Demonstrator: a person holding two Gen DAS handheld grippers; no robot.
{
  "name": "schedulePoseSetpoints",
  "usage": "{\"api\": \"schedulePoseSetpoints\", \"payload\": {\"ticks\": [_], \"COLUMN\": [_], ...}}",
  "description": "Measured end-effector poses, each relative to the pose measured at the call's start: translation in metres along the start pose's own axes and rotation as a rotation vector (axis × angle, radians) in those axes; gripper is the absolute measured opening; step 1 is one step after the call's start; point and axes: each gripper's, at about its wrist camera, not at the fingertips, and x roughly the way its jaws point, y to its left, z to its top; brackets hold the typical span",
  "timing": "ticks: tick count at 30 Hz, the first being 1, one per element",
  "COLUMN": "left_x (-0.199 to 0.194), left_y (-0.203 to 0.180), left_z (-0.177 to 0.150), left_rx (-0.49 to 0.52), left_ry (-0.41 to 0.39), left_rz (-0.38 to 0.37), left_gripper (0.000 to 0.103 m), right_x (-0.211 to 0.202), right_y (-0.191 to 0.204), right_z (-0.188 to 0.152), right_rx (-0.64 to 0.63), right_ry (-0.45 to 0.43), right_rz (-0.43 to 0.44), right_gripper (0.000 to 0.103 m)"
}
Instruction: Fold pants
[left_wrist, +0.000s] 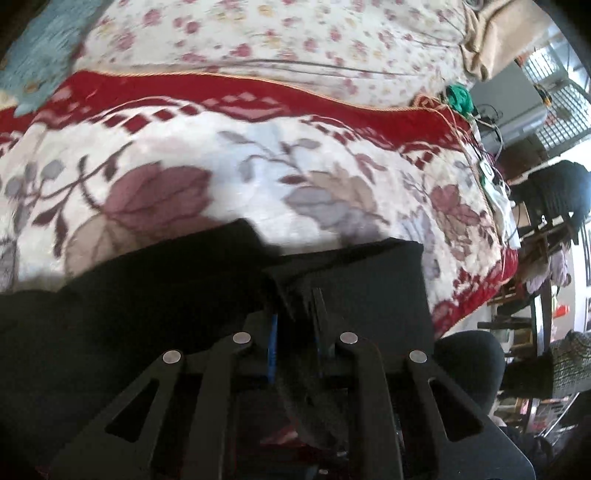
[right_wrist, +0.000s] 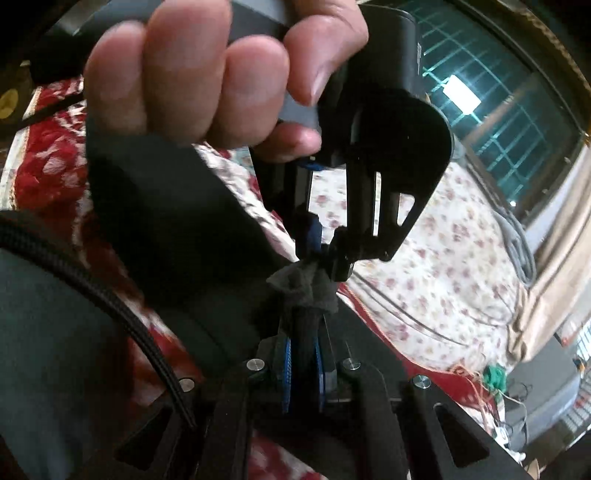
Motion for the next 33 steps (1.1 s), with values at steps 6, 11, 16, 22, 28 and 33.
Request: {"api": "schedulePoseSetpoints", "payload": {"ticks": [6,11,16,22,28,33], "left_x": [0.007,0.008,-0.048,-0.068,0.002,0.007], "left_y": [0.023,0.04,0.038,-0.035,-0.036,0.002], "left_z": [-0.002,0.0,-0.003,-0.058,-0.086,-0.09], "left_rx": [-0.041,-0.147,-0.19,-0.076,-0.126,-0.289], "left_ry": [-0.032,-0.021,-0.182,-0.281,-0.179,-0.229], "left_rz": [-0.014,-0.055,0.016,-0.101,-0.026,-0.144], "left_gripper": [0.015,0.018,0.02,0.055,0.053,0.047], "right_x": [0.014,0.007,-0.04,-0.072,-0.042,-0.022], "right_y": [0.014,0.015,-0.012,-0.038,-0.117,-0.145], "right_z": [0.007,-0.005,-0.015,-0.065,-0.103,-0.112], "right_rx": [-0.014,-0.027,0.07,0.162,0.546,0.682], "right_ry": [0.021,0.005,-0.136,-0.143,0.008,-0.032], "right_rz": [0.026,0.084,0.137,0.124,0.06,0.126], "right_gripper": [0.01,0.029,0.046,0.049,0.049,0.048]}}
